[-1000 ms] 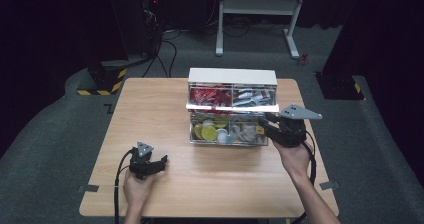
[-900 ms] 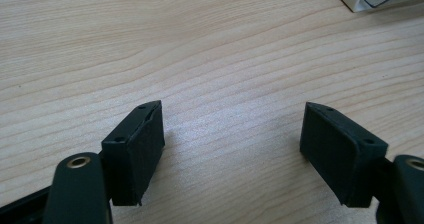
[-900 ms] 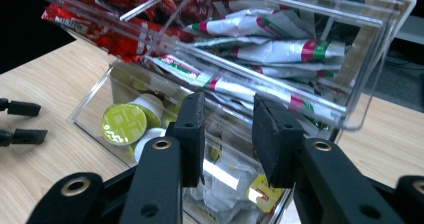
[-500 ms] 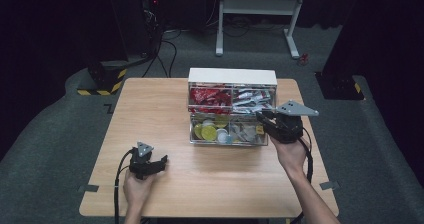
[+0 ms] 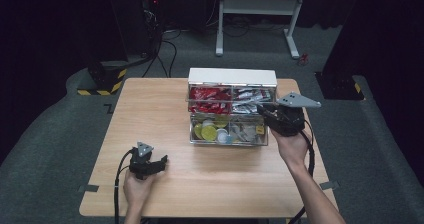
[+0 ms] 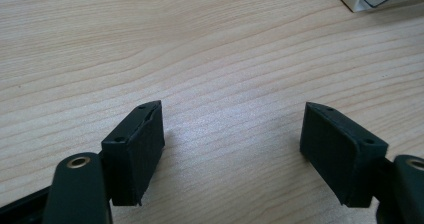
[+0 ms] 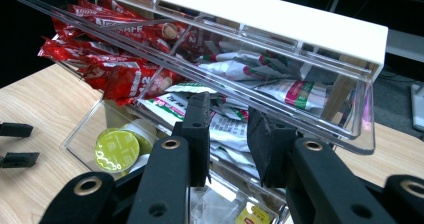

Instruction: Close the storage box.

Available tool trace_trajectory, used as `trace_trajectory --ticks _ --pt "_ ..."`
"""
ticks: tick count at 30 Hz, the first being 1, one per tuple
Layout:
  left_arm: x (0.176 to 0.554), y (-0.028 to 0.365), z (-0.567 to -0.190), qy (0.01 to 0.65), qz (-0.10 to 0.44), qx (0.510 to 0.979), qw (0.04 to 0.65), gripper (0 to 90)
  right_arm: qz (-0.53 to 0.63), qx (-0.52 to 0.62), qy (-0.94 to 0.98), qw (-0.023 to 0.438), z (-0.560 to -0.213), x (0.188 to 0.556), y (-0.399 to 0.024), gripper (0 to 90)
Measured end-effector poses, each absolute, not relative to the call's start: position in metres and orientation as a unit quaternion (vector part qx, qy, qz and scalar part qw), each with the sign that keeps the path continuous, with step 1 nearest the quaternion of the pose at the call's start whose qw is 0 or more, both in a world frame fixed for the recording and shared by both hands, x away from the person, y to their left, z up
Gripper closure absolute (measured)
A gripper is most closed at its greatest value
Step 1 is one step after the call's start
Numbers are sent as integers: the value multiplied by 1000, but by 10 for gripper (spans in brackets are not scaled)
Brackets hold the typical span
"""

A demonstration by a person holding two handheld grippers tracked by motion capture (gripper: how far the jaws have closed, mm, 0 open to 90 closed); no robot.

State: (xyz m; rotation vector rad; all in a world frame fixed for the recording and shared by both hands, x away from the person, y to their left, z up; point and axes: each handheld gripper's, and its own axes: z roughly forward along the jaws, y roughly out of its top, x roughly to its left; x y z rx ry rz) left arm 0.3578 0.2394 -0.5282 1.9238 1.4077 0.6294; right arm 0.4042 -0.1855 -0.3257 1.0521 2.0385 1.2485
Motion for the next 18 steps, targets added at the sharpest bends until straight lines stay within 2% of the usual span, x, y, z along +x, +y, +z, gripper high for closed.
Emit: trace_trajectory --ticks 12,18 --pt "358 239 -528 540 240 735 331 258 465 390 750 262 -317 411 -183 708" --pt "359 238 -528 536 236 740 331 216 467 392 747 265 -312 416 -183 702"
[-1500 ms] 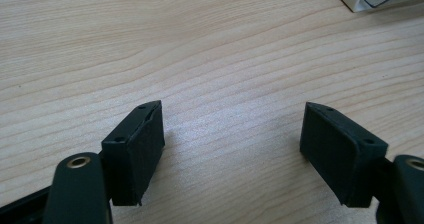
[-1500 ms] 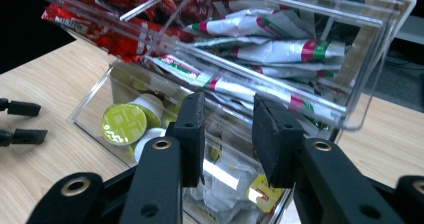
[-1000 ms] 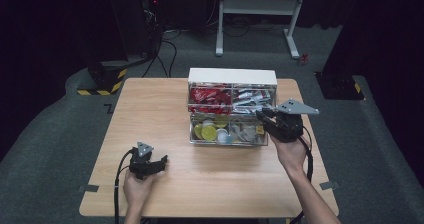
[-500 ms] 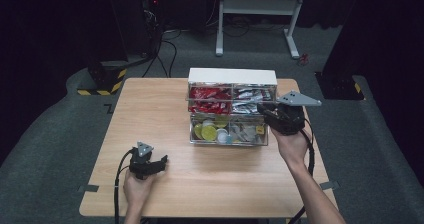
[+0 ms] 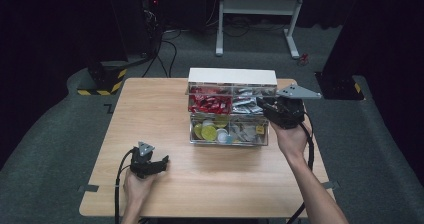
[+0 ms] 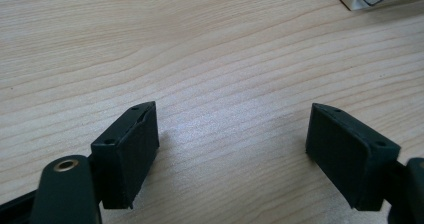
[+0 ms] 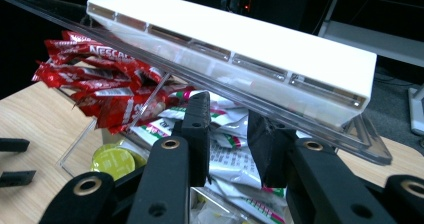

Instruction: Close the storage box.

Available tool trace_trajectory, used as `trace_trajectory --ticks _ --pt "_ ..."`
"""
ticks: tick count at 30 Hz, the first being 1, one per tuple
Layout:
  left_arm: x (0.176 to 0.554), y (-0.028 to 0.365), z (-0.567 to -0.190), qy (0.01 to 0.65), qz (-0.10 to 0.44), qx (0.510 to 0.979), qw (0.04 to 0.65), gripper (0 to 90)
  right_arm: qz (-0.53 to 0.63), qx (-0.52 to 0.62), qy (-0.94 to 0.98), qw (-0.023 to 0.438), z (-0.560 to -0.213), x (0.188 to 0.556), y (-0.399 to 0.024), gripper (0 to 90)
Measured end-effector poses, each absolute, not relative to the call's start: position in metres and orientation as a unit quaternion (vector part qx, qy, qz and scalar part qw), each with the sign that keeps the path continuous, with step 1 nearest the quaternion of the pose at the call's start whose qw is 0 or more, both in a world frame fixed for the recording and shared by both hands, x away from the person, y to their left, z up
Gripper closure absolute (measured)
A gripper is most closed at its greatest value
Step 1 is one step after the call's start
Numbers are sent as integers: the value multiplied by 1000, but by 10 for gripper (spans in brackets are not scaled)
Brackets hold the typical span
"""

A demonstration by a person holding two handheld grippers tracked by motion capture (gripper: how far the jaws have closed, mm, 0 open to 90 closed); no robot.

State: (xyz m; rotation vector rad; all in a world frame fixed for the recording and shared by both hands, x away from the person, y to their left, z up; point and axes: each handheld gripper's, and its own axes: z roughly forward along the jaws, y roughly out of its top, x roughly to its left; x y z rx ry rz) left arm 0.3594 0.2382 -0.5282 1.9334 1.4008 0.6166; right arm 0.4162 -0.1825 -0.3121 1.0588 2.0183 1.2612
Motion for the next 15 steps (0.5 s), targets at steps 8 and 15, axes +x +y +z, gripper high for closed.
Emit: trace_trajectory --ticks 8,15 --pt "362 241 -525 537 220 742 334 247 468 402 743 259 -311 425 -185 697" --pt "365 238 -515 524 211 746 352 270 467 405 745 251 -309 429 -186 695"
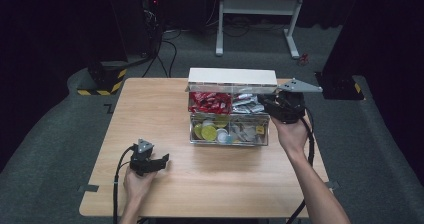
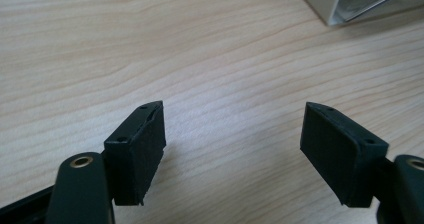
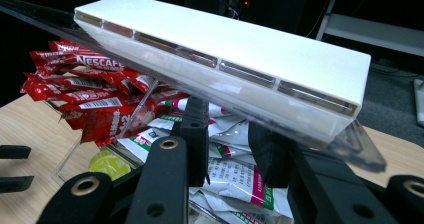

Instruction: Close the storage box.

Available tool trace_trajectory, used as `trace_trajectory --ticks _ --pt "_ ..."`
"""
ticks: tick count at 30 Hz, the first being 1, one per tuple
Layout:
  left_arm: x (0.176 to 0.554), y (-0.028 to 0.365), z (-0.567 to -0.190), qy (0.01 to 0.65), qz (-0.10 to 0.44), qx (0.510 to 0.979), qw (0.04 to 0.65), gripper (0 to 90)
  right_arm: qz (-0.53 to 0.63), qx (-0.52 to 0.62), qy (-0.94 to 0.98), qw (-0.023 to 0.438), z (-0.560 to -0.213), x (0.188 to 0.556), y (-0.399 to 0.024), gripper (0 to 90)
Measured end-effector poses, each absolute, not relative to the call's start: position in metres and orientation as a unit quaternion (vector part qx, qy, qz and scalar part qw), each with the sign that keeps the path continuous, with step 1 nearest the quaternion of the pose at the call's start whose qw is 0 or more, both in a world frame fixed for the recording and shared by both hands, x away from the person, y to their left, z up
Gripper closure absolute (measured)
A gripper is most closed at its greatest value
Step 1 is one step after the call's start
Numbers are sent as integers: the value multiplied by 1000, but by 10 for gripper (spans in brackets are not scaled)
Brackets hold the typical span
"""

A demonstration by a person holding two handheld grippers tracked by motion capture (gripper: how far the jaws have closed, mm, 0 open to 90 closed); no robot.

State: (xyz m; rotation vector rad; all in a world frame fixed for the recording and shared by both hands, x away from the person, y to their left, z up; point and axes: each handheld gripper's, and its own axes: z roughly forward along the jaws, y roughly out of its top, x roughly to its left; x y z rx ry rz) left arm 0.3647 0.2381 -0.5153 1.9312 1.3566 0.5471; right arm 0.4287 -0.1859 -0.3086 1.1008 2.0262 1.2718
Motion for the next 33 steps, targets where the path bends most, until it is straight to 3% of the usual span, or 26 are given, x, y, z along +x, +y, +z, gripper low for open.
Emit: trace_trajectory --ticks 17,33 --pt "372 232 -488 504 175 737 414 324 471 403 744 250 -302 433 -186 684" --pt "382 220 -457 466 184 742 446 341 458 410 749 248 -296 435 -183 663"
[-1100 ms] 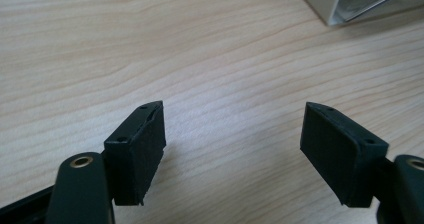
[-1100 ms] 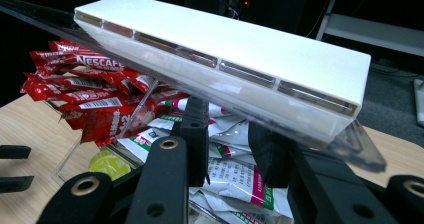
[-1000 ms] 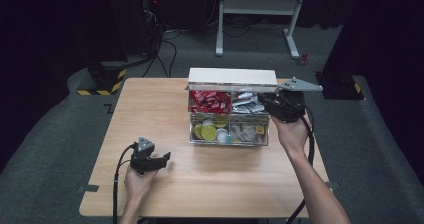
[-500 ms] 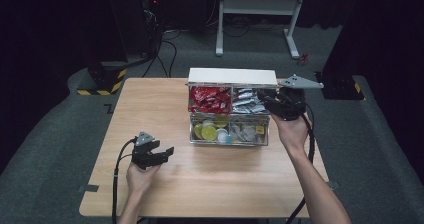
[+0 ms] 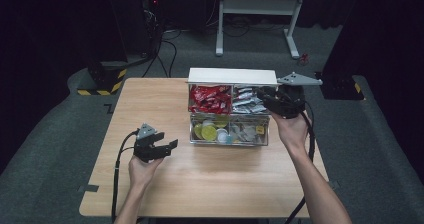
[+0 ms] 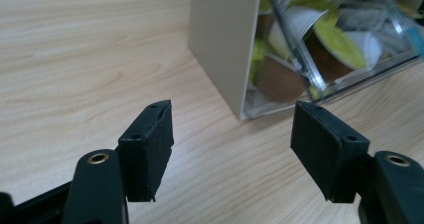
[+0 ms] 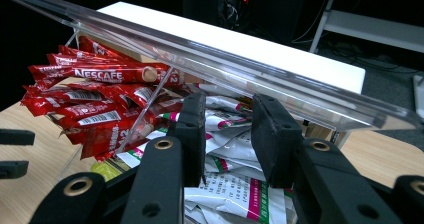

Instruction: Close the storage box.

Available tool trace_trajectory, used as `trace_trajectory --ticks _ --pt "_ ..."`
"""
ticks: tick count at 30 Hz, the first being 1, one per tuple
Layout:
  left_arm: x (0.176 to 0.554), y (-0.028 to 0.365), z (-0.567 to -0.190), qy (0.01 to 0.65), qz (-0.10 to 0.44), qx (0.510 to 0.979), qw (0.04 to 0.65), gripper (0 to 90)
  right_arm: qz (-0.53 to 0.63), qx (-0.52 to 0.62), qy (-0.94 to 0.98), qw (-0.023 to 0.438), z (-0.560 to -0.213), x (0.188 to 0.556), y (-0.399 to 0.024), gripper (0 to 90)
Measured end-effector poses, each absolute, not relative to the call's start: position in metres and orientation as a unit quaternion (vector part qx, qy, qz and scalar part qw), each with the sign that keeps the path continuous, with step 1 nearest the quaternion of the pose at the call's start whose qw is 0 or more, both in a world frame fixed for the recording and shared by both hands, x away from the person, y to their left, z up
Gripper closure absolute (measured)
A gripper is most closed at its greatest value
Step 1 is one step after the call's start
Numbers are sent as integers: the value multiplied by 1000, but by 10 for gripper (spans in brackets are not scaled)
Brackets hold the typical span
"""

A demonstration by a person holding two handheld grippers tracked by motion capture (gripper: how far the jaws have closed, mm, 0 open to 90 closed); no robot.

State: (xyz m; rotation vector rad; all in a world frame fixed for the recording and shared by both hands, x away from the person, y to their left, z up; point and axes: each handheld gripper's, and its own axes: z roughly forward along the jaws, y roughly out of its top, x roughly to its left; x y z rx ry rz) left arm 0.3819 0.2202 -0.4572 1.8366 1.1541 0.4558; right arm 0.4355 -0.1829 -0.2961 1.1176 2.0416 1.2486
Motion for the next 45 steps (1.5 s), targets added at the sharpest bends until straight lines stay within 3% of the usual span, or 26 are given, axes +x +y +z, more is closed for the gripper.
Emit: trace_trajectory --ticks 23,45 --pt "392 200 -402 412 193 759 466 351 460 404 750 249 -293 439 -181 627" --pt "398 190 -367 387 191 756 492 449 457 403 751 255 -293 439 -181 638"
